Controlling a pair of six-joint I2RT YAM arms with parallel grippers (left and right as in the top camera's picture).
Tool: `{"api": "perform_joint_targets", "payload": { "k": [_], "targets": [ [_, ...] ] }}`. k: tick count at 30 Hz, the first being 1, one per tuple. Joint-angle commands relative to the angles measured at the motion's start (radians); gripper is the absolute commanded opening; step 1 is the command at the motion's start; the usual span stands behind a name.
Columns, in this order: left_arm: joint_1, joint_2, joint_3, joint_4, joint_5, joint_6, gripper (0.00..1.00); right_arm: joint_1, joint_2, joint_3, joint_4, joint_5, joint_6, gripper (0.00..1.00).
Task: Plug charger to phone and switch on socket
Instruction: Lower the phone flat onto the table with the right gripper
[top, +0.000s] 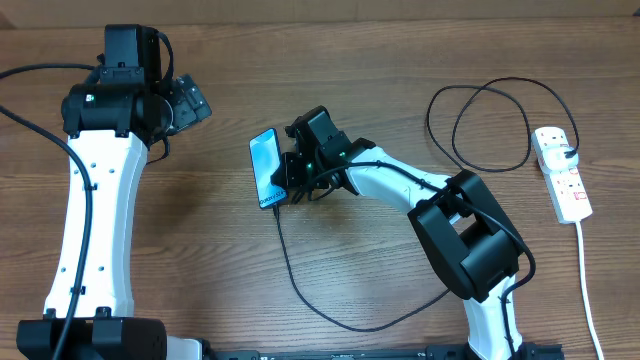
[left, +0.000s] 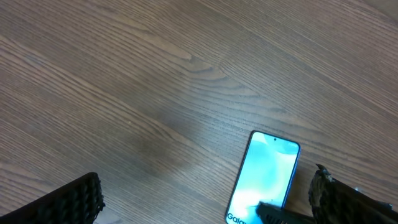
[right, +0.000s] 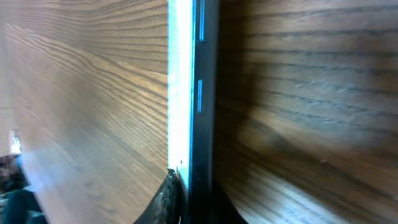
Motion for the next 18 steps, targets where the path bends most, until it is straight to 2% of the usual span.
{"api": "perform_joint_targets", "payload": {
  "k": [1,3,4,12,15,18],
  "targets": [
    [0.000,-0.013,0.004,0.003,-0.017,0.008,0.99,-0.007,0.021,-0.003,0.003,0.035,-0.004,0.23],
    [0.000,-0.013,0.004,0.003,-0.017,0.008,1.00,-0.007,0.021,-0.003,0.003,0.035,-0.004,0.40],
    [0.000,-0.013,0.004,0.003,-0.017,0.008,0.99,-0.007,0.021,-0.003,0.003,0.035,-0.004,0.44],
    [0.000,-0.013,0.004,0.003,-0.017,0.008,1.00,-0.007,0.021,-0.003,-0.021,0.104,-0.008,0.56],
    [0.000,-0.013,0.004,0.003,-0.017,0.008,0.99,-0.007,0.021,-0.003,-0.033,0.113,-0.007,0.66],
    [0.000,-0.013,0.004,0.003,-0.017,0.008,1.00,-0.003,0.021,-0.003,-0.047,0.101,-0.007,0.66]
  ]
}}
